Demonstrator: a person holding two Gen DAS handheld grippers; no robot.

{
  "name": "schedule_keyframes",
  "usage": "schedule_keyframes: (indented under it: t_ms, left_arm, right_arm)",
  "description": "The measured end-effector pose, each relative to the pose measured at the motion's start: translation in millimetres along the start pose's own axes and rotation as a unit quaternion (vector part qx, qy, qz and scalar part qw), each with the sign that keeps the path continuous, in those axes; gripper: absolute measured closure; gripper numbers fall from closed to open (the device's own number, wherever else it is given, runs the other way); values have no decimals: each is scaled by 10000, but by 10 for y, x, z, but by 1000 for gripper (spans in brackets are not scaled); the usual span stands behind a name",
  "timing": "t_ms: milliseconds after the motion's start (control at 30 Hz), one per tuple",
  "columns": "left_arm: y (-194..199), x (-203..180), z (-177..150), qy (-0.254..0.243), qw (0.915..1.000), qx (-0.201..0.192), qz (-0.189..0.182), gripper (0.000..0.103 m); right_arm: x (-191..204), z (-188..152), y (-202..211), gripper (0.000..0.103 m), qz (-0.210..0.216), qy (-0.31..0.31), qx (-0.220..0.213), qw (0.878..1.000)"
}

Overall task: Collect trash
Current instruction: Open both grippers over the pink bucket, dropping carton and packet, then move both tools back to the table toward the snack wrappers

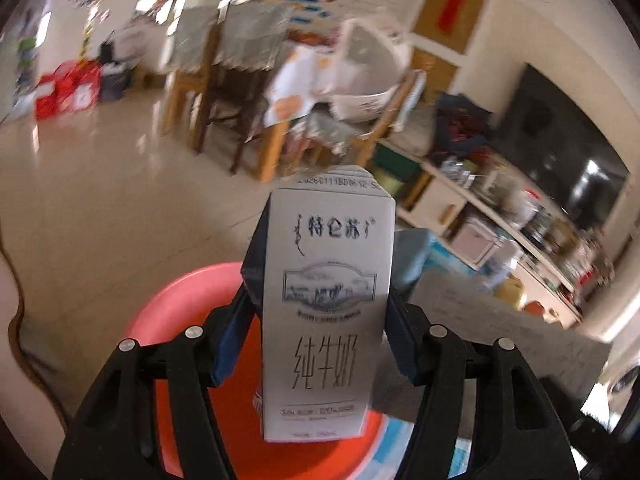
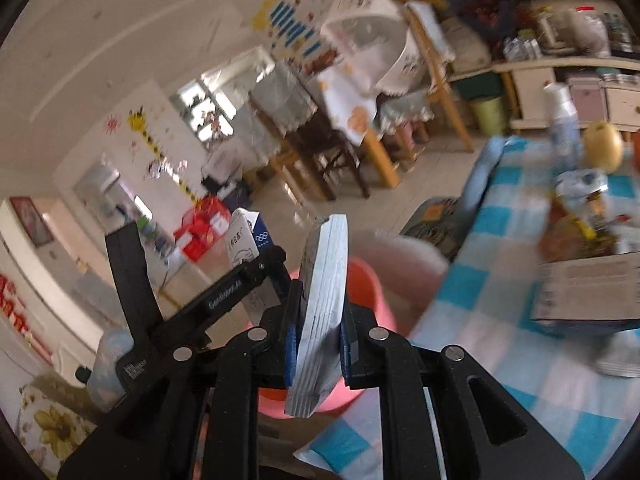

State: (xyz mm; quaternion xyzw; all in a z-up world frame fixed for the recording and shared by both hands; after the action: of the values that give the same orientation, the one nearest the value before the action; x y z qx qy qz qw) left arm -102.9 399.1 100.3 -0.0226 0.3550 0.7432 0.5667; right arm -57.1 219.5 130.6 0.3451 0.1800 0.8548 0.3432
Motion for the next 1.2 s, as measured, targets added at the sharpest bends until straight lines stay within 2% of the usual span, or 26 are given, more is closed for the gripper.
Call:
schedule_keyframes:
  t_ms: [133,200,233,267,300,367,433,500,600,667,767,1200]
  left_arm:
    - [-65,191,11,124,9989,194,407,37]
    - [-66,276,4,190,9986,207,454,37]
    - [-68,304,13,224,9984,194,491,32]
    - [-71,323,19,225,9981,175,546,25]
    - [-64,345,27,207,9976,137,641,24]
    - [-49,358,29,167,9973,95,713,21]
    - [-8,341,27,96,9974,-59,706,19]
    - [34,266,23,-42,9977,-227,630,15]
    - [98,71,27,-484,9960,-594,462,11]
    - [130,-72,16,-788,9929,-795,407,11]
    - [129,-275,-18,-1137,9899,-837,108,11]
    - [-32,-678,-195,-1470,9881,-255,-372,11]
  right_arm:
    - [93,-123,-431,85,-76,59,357,9993]
    - [99,-190,-626,82,-217,40,585,9980]
    - [76,-214,-700,81,-255,21,688,9973]
    - [68,-248,-744,74,-347,31,728,9967]
    - [33,-276,-759,67,-480,40,746,9961]
    - [-14,-322,-738,42,-595,13,706,9957]
    - [-59,-341,-645,33,-745,16,571,9956]
    - [-89,-344,-537,30,-949,131,451,9944]
    - [-135,-360,-373,25,-1221,277,241,9918]
    - [-157,-373,-285,17,-1340,324,152,9903]
    - [-171,-408,-139,14,-1524,449,-16,9873]
    - [-397,-494,319,12,-1847,581,-321,9806]
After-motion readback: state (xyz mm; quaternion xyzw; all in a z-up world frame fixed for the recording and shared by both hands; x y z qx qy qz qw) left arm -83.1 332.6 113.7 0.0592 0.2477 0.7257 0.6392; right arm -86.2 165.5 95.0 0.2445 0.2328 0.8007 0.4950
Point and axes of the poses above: each gripper's, at about its wrist camera, not at the fingertips, and y roughly against the way its jaws point, x to its left, z to its top, the point moved 2 cm from there along -y, roughly the way its jaws point, and after that the axes turned 9 degrees about -z, right-handed, at the moved point
